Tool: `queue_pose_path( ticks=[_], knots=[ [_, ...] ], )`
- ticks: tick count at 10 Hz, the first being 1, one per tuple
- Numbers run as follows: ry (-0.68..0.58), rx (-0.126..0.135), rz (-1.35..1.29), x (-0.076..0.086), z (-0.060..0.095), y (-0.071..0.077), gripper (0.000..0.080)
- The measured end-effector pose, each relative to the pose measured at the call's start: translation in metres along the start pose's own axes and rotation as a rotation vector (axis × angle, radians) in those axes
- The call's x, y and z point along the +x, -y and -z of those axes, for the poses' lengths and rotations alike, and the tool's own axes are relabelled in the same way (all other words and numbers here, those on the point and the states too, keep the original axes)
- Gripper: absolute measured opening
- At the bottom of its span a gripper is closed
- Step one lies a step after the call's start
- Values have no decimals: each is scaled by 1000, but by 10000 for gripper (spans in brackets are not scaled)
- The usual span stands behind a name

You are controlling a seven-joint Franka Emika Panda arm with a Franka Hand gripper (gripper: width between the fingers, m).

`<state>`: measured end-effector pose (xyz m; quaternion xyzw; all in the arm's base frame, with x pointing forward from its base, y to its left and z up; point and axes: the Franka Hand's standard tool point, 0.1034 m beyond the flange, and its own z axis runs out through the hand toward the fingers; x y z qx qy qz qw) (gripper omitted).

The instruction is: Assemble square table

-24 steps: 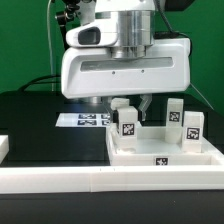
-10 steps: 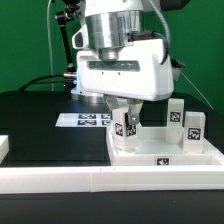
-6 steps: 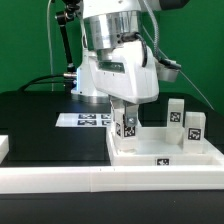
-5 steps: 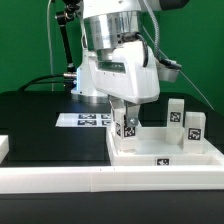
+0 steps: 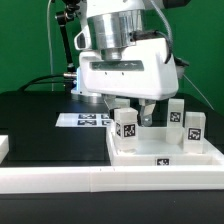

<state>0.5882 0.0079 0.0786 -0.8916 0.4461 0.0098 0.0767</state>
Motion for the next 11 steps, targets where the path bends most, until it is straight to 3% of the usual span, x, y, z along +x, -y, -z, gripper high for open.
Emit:
queue_pose_path(
  ticks=[3, 4, 11],
  knots=[
    [-3, -6, 218, 0, 0, 0, 649],
    [-15, -27, 340, -1, 0, 1, 649],
    [-10, -42, 861, 1, -1, -2, 649]
  ],
)
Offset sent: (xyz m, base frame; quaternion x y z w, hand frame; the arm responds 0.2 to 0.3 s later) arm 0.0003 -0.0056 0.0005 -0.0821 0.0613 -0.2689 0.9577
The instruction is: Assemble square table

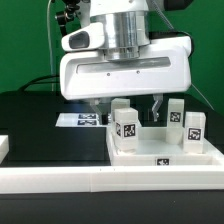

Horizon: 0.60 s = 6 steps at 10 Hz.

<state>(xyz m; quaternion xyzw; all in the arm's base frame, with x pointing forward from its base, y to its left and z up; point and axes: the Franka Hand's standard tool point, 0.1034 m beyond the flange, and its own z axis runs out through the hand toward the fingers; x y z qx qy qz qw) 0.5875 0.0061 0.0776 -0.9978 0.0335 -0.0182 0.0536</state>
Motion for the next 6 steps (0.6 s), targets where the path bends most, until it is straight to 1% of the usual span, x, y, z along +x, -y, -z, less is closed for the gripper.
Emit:
queue_pose_path(
  ticks=[3, 4, 5, 6],
  knots=[
    [5, -19, 182, 0, 0, -1, 649],
    [5, -19, 169, 0, 0, -1, 554],
    [5, -19, 169, 0, 0, -1, 554],
    [5, -19, 169, 0, 0, -1, 349]
  ],
)
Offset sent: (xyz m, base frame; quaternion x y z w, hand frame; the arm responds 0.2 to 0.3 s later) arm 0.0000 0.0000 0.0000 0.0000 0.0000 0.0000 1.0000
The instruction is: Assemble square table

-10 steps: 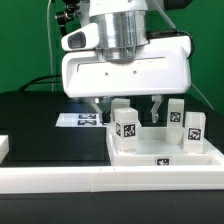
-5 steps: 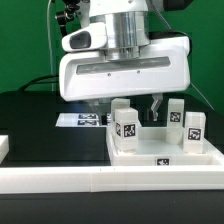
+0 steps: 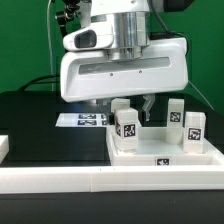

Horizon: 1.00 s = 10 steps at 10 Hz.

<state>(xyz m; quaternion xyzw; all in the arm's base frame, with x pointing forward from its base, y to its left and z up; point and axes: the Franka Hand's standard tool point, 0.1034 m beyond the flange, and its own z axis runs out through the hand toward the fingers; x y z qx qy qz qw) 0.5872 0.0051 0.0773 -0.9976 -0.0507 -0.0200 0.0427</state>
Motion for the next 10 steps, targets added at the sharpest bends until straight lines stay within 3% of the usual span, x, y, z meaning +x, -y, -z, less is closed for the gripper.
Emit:
queue_pose_path(
  ticks=[1, 2, 4, 10],
  knots=[
    [0, 0, -14, 0, 0, -1, 349],
    [0, 0, -25, 0, 0, -1, 288],
    [-1, 1, -77, 0, 0, -1, 288],
    [-11, -6, -734, -2, 0, 1, 290]
  ],
)
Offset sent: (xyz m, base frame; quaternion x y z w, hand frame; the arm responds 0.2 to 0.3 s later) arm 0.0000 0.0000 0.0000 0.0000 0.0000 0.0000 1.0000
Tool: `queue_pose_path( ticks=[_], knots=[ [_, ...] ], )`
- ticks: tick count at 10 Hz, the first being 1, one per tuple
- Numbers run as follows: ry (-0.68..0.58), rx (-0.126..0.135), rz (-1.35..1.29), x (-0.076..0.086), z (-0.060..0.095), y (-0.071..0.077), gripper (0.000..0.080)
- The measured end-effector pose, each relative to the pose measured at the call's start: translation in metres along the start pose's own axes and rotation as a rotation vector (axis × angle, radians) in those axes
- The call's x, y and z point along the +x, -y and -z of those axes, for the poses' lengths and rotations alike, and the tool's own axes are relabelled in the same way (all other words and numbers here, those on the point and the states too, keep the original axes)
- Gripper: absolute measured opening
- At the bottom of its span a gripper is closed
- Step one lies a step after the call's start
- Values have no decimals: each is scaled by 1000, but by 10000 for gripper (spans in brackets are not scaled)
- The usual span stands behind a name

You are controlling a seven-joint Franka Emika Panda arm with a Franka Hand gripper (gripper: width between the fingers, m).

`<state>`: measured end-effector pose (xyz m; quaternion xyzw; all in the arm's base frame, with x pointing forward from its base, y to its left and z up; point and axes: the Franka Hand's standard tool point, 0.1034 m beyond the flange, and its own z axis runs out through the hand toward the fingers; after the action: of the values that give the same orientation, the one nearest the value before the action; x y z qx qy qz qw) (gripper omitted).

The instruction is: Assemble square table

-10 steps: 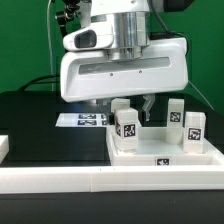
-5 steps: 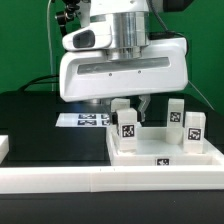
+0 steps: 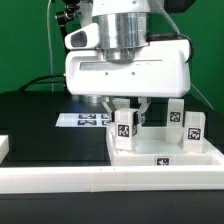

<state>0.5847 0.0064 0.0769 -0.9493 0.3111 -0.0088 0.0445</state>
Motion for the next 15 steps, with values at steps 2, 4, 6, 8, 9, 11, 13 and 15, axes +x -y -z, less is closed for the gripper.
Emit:
queue_pose_path(
  ticks=[2, 4, 6, 8, 9, 11, 13, 15],
  knots=[
    [9, 23, -230, 0, -1, -1, 290],
    [12, 24, -341, 0, -1, 0, 290],
    [18, 29, -478, -1, -1, 1, 290],
    [22, 32, -592, -1, -1, 2, 290],
    [24, 33, -614, -1, -1, 2, 290],
    [25, 34, -604, -1, -2, 2, 362],
    [26, 23, -502, -2, -1, 4, 498],
    [19, 9, -277, -3, -1, 8, 644]
  ],
)
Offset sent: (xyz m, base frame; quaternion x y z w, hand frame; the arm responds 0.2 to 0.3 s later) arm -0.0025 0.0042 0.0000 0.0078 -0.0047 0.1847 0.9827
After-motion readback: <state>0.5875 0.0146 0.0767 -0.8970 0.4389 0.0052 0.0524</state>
